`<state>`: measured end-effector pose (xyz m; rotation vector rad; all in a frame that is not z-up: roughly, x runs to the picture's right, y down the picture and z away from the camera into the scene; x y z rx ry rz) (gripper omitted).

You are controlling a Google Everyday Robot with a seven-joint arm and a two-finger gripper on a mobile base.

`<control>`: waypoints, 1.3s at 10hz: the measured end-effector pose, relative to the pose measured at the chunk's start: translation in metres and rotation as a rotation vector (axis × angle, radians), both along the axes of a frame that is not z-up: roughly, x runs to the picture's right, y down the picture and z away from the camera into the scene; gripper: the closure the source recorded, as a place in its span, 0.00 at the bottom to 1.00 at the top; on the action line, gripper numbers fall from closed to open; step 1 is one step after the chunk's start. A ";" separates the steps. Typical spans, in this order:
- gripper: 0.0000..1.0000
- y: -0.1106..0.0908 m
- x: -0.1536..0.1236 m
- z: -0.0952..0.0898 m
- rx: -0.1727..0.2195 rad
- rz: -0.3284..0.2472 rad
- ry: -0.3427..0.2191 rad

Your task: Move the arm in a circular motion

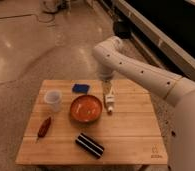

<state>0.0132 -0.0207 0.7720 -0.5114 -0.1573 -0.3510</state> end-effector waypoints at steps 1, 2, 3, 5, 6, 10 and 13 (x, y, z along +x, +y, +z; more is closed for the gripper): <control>0.35 0.006 -0.020 -0.011 0.004 -0.035 -0.043; 0.35 0.015 -0.041 -0.026 0.012 -0.072 -0.092; 0.35 0.032 -0.059 -0.046 0.019 -0.115 -0.150; 0.35 0.073 -0.080 -0.084 0.034 -0.212 -0.247; 0.35 0.100 -0.082 -0.102 0.034 -0.272 -0.291; 0.35 0.171 -0.038 -0.131 -0.005 -0.333 -0.331; 0.35 0.178 0.045 -0.123 -0.031 -0.151 -0.236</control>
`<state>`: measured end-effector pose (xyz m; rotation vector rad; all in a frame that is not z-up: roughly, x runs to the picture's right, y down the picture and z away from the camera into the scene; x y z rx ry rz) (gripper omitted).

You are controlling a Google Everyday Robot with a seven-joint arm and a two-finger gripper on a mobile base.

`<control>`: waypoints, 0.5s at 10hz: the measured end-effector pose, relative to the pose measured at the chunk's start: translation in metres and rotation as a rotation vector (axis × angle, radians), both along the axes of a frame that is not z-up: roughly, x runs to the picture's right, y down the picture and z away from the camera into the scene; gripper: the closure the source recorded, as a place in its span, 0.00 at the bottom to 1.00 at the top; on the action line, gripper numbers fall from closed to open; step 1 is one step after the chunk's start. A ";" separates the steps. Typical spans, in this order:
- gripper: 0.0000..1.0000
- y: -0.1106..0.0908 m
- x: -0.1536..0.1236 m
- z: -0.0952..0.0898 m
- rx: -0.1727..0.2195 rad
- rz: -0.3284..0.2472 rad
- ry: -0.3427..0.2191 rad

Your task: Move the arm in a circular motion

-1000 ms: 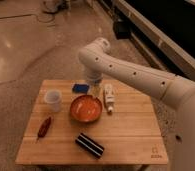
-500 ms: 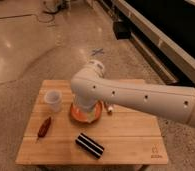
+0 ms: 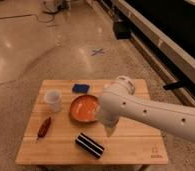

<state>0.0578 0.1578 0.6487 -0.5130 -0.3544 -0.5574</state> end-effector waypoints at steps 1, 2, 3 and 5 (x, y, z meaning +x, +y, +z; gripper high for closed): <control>0.35 -0.001 0.029 0.004 -0.008 0.060 0.042; 0.35 -0.006 0.071 0.013 -0.014 0.143 0.106; 0.35 -0.010 0.113 0.021 -0.023 0.217 0.173; 0.35 -0.018 0.174 0.038 -0.040 0.329 0.278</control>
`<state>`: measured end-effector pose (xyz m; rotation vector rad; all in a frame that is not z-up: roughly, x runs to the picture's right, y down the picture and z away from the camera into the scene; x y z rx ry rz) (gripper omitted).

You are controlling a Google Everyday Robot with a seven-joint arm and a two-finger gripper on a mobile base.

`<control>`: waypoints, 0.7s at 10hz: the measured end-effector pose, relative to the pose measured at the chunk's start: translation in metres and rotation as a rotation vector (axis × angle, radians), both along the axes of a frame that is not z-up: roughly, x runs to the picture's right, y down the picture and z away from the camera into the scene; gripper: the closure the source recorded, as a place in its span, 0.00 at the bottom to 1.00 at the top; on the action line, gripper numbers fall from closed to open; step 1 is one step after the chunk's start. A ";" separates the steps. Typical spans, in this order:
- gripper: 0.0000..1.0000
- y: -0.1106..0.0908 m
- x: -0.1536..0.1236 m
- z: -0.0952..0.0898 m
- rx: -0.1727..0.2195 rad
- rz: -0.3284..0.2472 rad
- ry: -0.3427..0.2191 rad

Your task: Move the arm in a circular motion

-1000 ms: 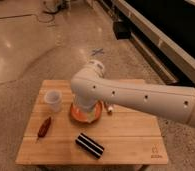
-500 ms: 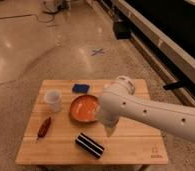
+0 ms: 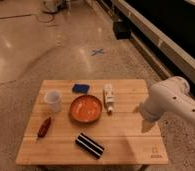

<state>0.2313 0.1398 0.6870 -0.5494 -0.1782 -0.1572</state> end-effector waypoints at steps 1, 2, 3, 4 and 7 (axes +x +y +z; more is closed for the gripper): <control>0.35 -0.009 0.029 0.014 -0.010 0.053 0.055; 0.35 -0.024 0.045 0.028 -0.012 0.091 0.091; 0.35 -0.037 0.050 0.039 -0.011 0.110 0.107; 0.35 -0.059 0.049 0.054 -0.008 0.124 0.122; 0.35 -0.121 0.013 0.086 0.003 0.119 0.116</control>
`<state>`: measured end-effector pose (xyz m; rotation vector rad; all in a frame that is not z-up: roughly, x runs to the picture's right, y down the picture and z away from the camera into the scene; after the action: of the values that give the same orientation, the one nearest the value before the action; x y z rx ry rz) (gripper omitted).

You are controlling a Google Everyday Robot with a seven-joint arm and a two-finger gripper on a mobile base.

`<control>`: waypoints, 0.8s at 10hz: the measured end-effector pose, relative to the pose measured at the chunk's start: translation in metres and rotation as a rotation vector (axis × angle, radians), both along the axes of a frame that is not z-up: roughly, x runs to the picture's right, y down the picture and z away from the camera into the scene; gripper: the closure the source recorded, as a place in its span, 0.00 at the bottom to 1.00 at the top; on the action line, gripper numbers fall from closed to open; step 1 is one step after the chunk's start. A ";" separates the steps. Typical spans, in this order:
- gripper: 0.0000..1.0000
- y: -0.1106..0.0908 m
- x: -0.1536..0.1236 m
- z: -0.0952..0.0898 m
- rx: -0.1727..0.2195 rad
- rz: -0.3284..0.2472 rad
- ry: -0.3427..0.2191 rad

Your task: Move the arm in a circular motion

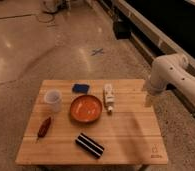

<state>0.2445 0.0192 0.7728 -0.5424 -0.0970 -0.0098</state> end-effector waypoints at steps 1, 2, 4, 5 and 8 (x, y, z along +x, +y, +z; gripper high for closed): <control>0.35 -0.018 -0.021 0.007 0.008 -0.017 -0.014; 0.35 -0.033 -0.051 0.013 0.013 -0.046 -0.038; 0.35 -0.049 -0.122 0.020 0.017 -0.123 -0.103; 0.35 -0.050 -0.159 0.020 0.017 -0.169 -0.141; 0.35 -0.033 -0.261 0.004 0.024 -0.322 -0.264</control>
<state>-0.0167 -0.0134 0.7770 -0.5260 -0.2654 -0.3966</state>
